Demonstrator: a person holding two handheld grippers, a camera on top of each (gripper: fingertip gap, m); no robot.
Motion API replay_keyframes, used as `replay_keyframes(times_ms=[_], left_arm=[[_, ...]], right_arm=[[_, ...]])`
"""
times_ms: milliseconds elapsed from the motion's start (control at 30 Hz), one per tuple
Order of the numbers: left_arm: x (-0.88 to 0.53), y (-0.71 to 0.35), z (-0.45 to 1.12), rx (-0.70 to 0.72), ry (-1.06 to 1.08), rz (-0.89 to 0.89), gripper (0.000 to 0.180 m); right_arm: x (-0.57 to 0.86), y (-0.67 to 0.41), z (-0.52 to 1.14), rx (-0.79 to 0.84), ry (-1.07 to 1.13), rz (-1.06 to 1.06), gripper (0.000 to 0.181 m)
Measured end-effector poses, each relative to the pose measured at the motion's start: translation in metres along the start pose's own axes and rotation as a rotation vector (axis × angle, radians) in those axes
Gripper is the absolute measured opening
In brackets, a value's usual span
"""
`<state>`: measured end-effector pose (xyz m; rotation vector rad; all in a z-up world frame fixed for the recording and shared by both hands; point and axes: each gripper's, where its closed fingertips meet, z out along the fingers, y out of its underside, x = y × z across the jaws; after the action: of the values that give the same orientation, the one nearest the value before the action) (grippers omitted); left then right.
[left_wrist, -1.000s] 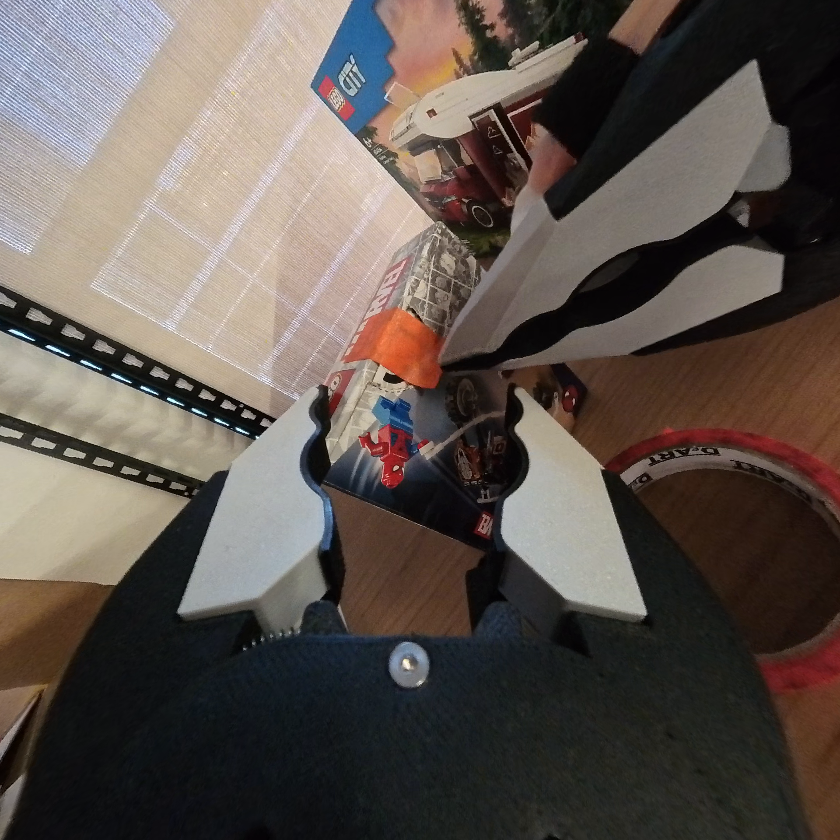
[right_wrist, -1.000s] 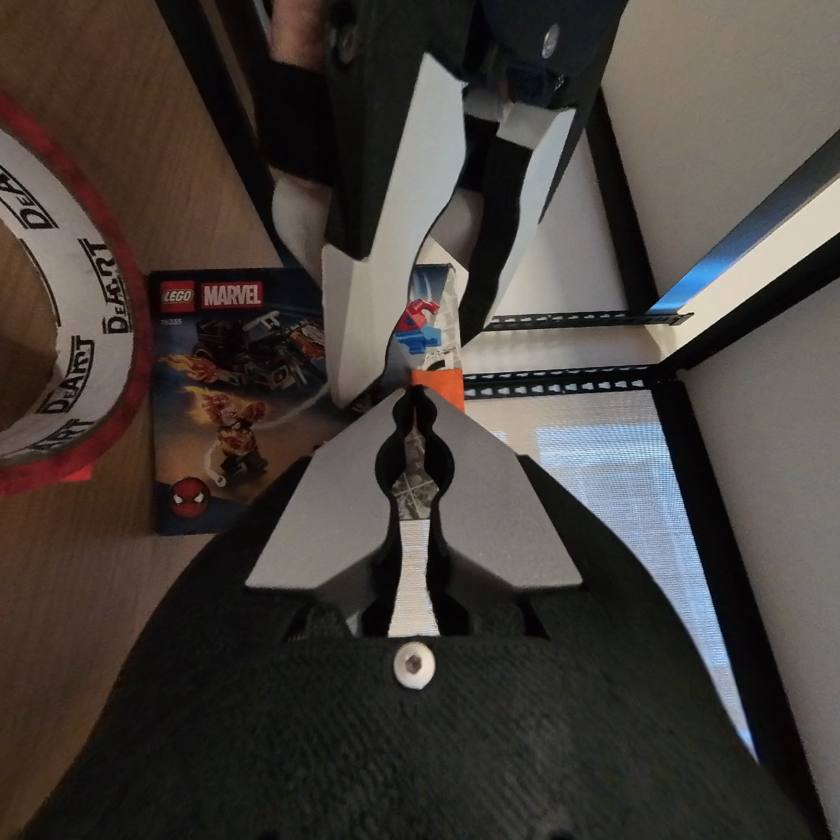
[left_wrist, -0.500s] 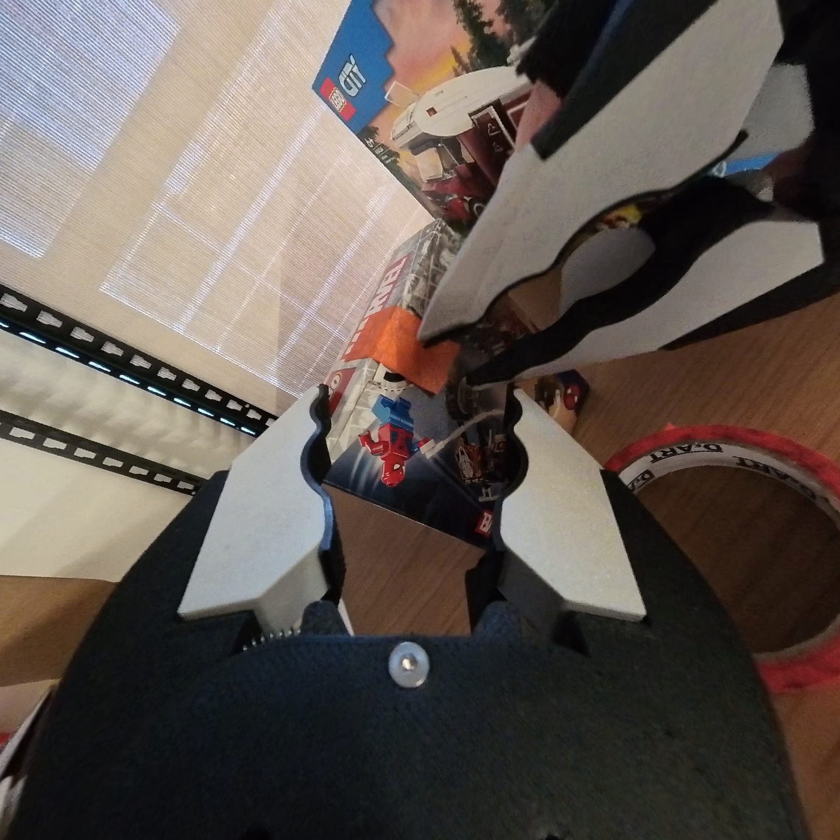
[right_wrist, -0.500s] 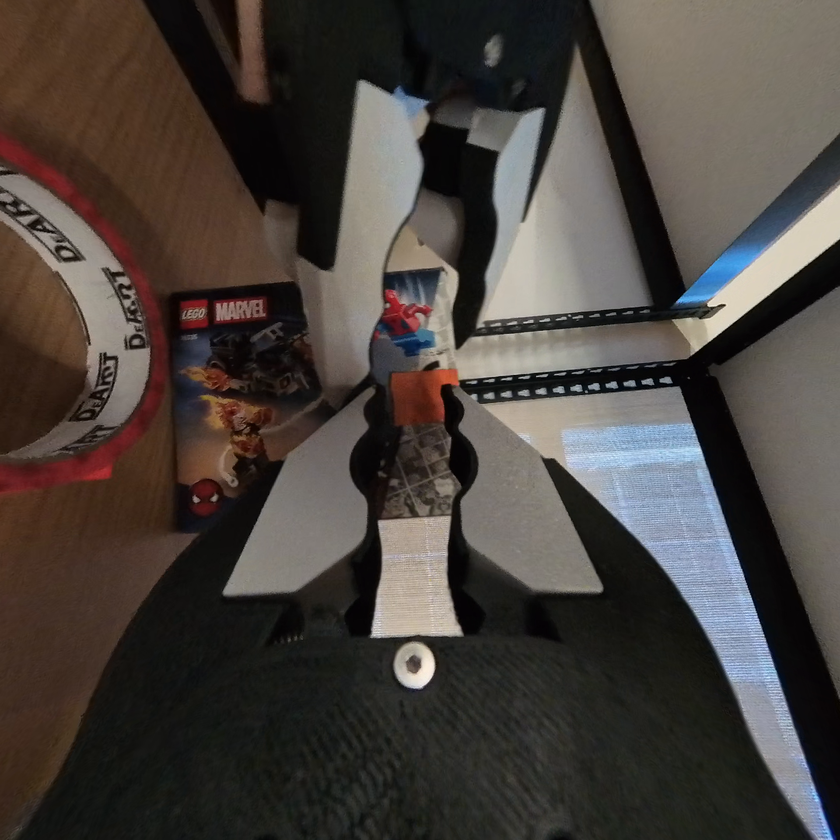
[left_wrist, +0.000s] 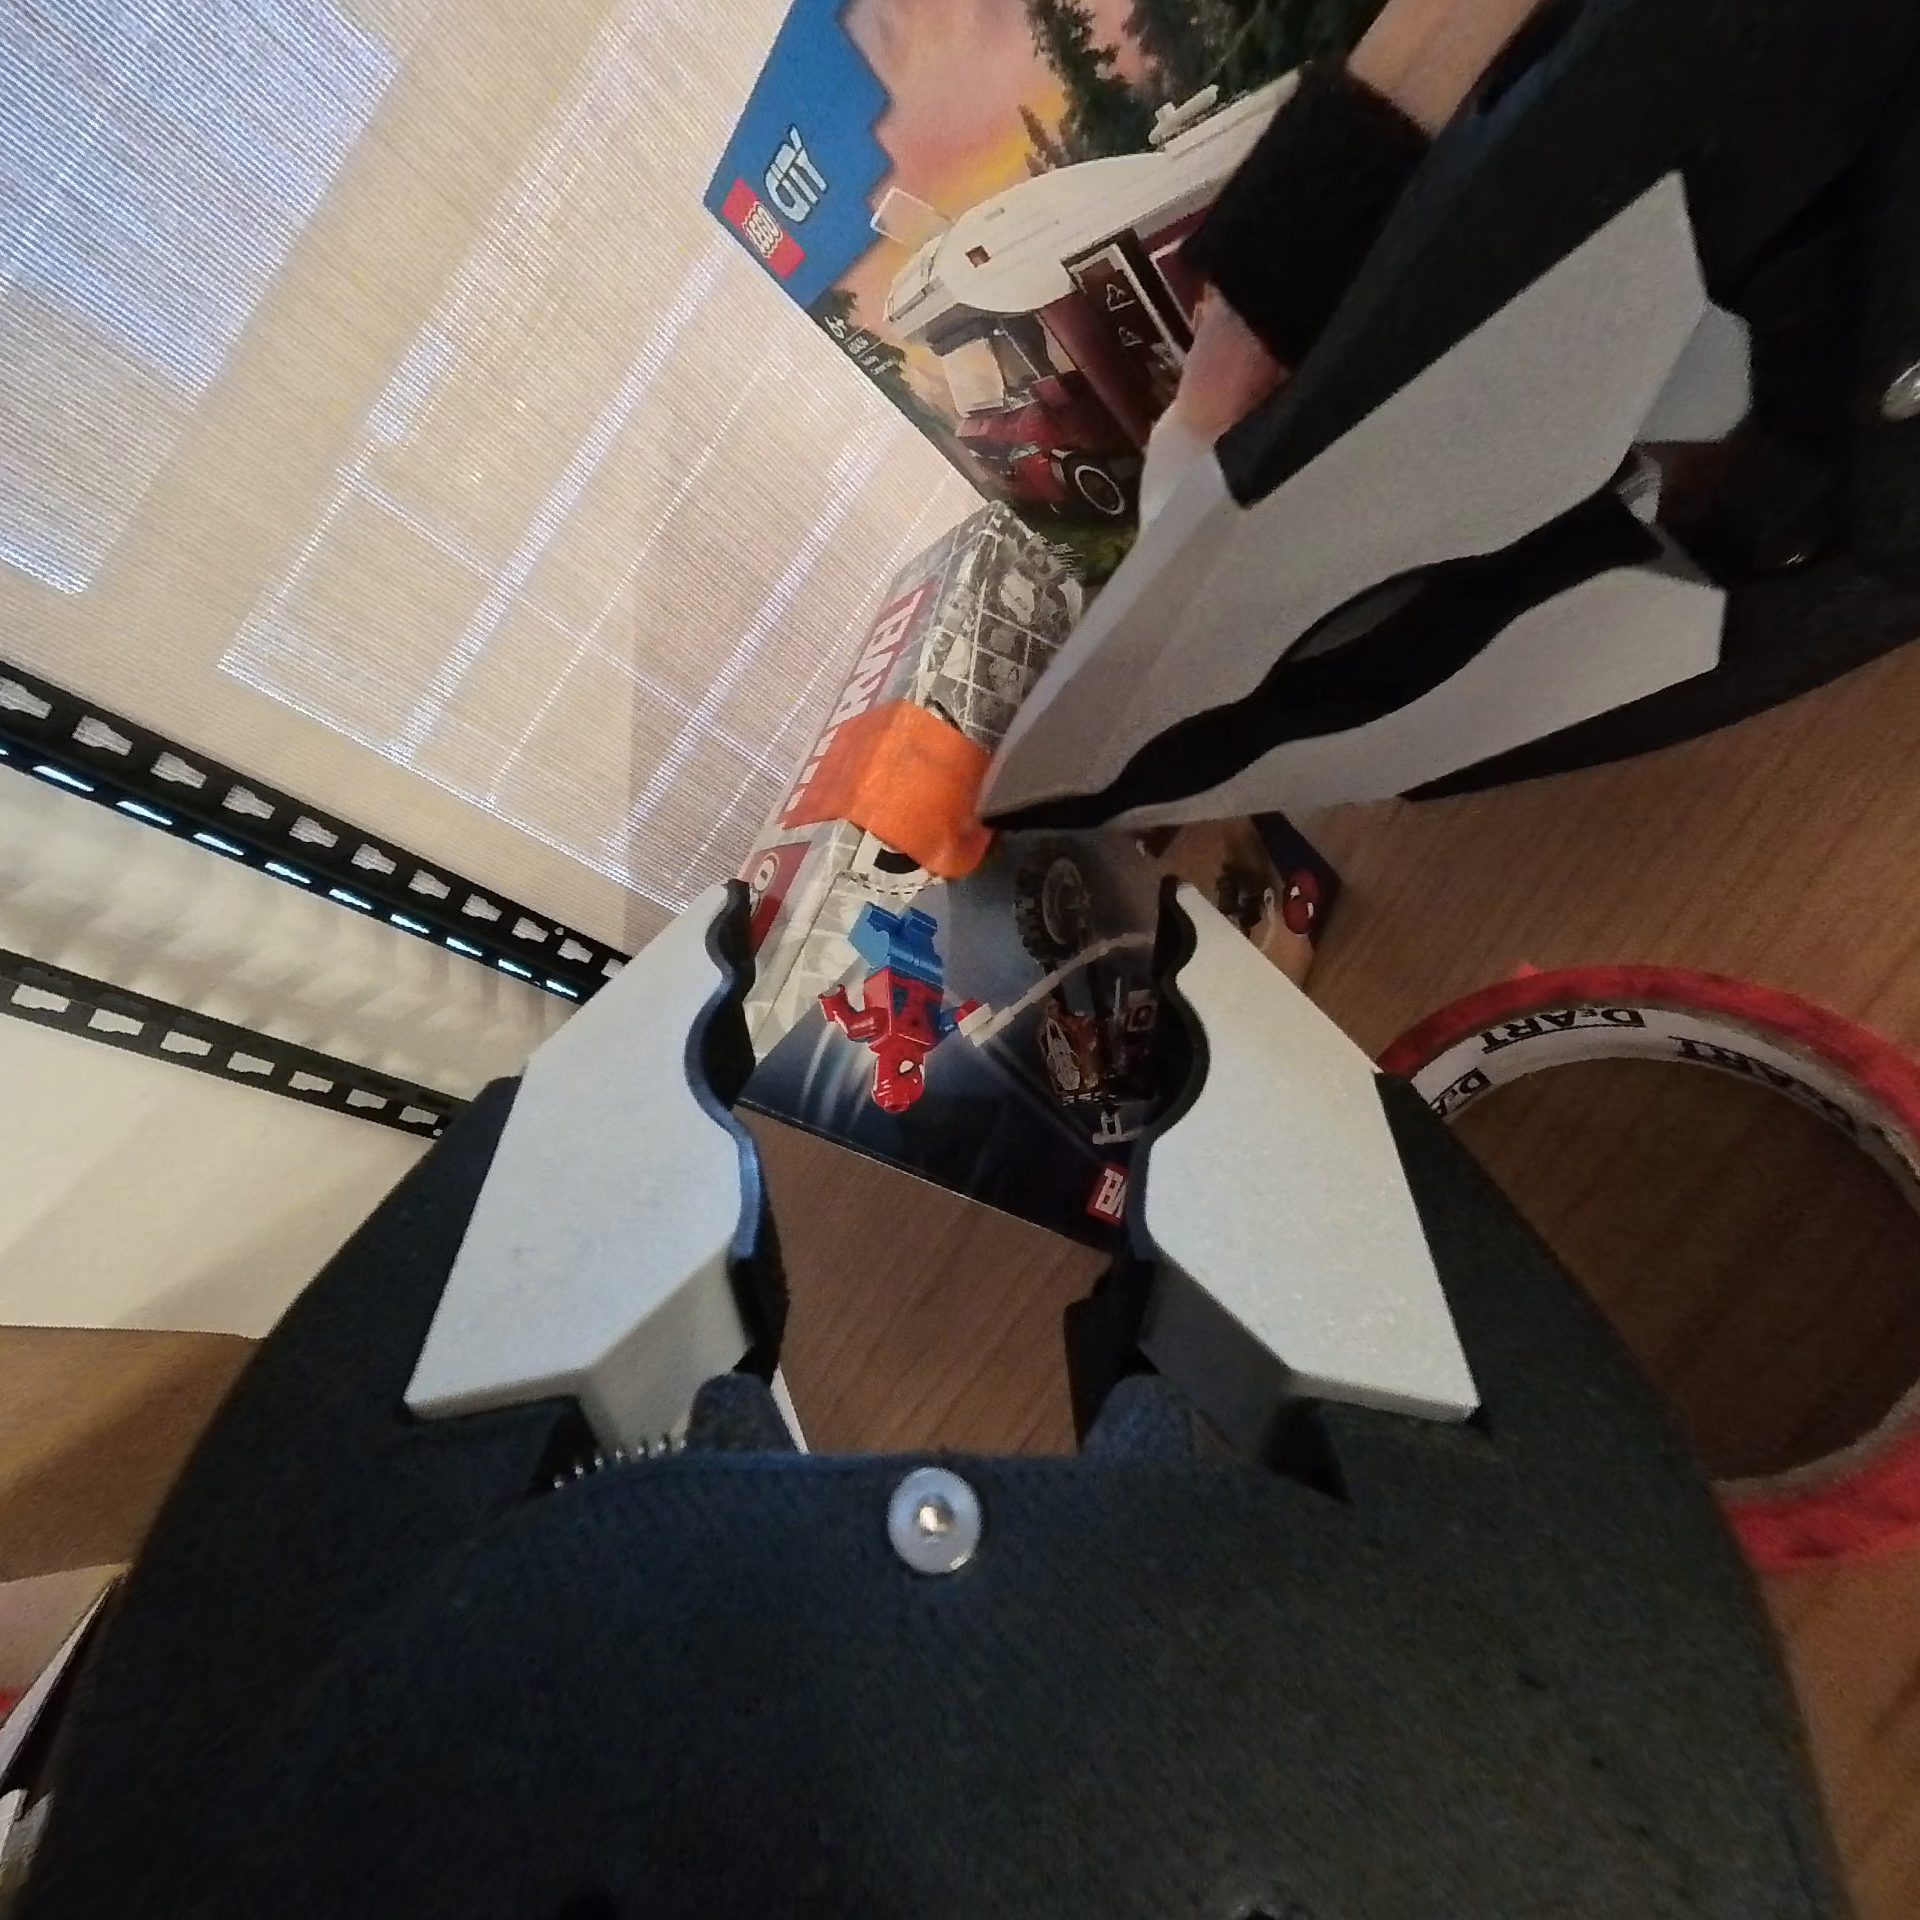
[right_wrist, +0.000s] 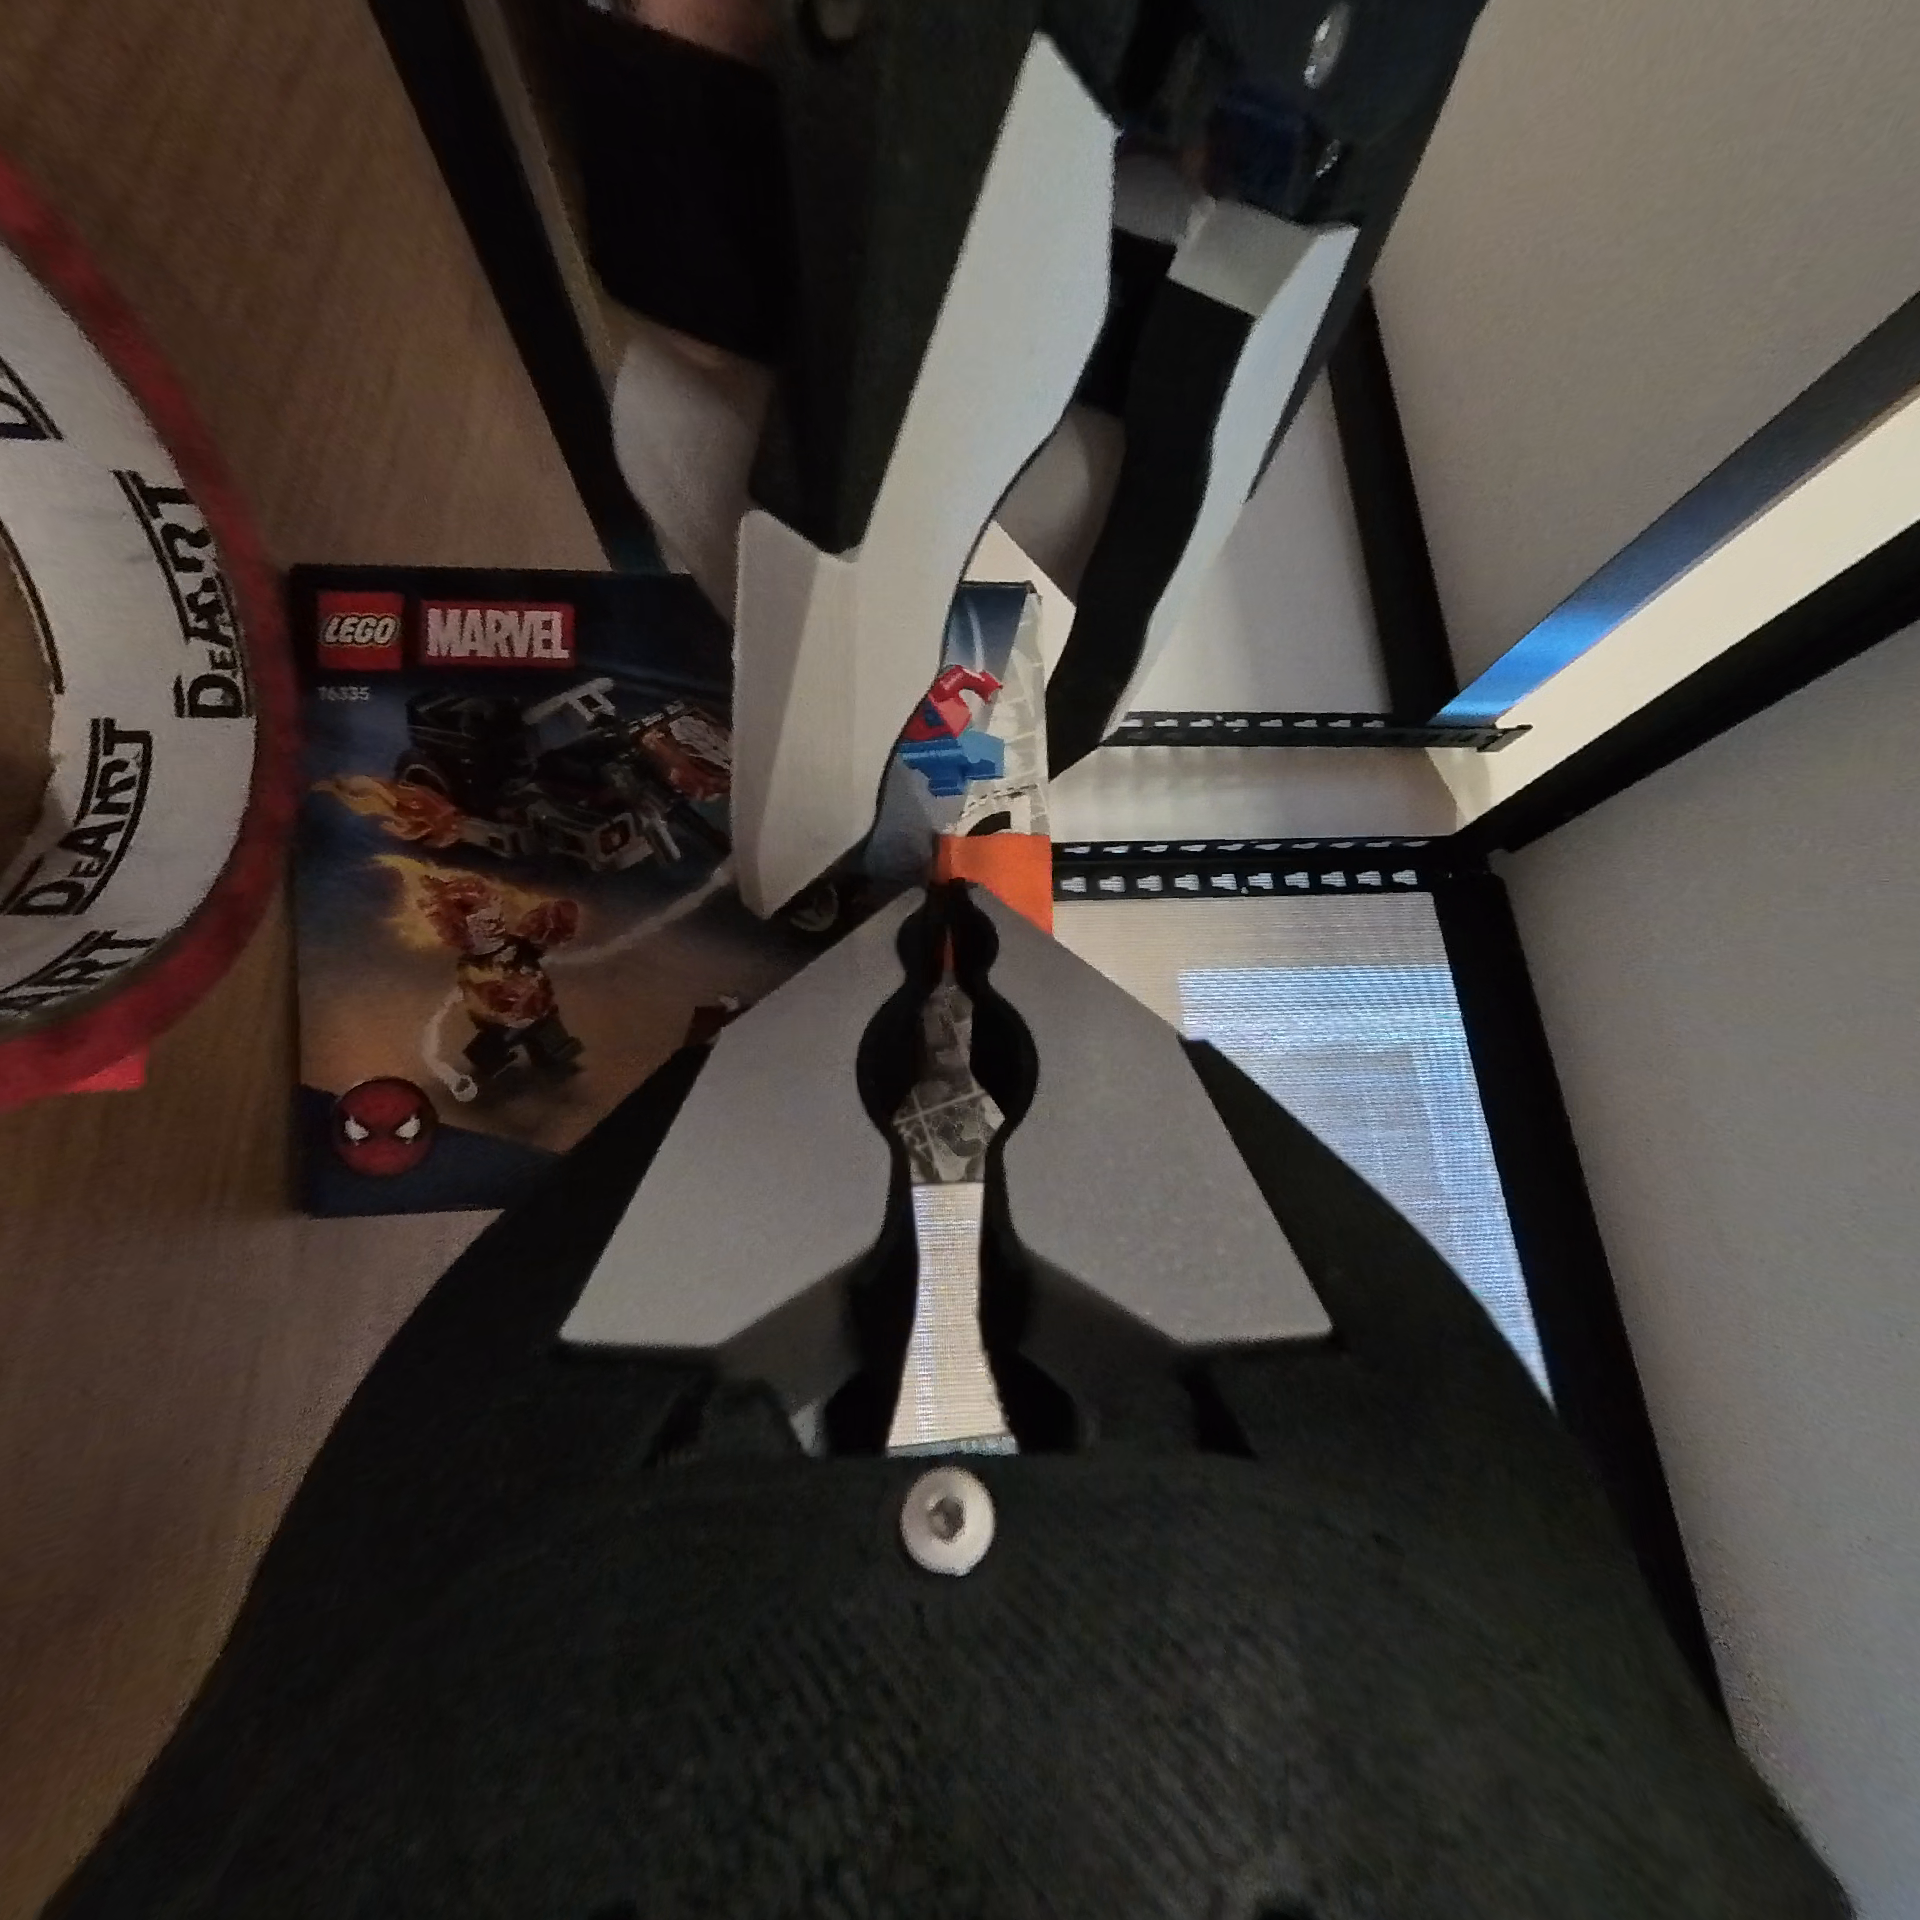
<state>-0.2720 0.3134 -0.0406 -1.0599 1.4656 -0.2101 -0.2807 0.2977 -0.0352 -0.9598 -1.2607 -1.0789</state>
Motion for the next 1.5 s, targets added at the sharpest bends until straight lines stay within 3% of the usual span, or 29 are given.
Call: replay_keyframes(times_ms=[533, 1167, 1333, 1500], left_arm=[[0.002, -0.001, 0.001, -0.002, -0.019, 0.01, 0.078], [0.002, 0.0, 0.001, -0.02, -0.04, 0.026, 0.077], [0.002, 0.0, 0.001, -0.017, -0.038, 0.022, 0.077], [0.003, 0.0, 0.001, -0.01, -0.048, 0.032, 0.076]], right_arm=[[0.05, 0.003, -0.004, -0.006, -0.039, 0.288, 0.0], [0.072, 0.021, 0.029, -0.154, -0.266, 0.386, 0.0], [0.095, 0.025, 0.033, -0.171, -0.207, 0.42, 0.0], [0.11, 0.028, 0.031, -0.148, -0.068, 0.66, 0.0]])
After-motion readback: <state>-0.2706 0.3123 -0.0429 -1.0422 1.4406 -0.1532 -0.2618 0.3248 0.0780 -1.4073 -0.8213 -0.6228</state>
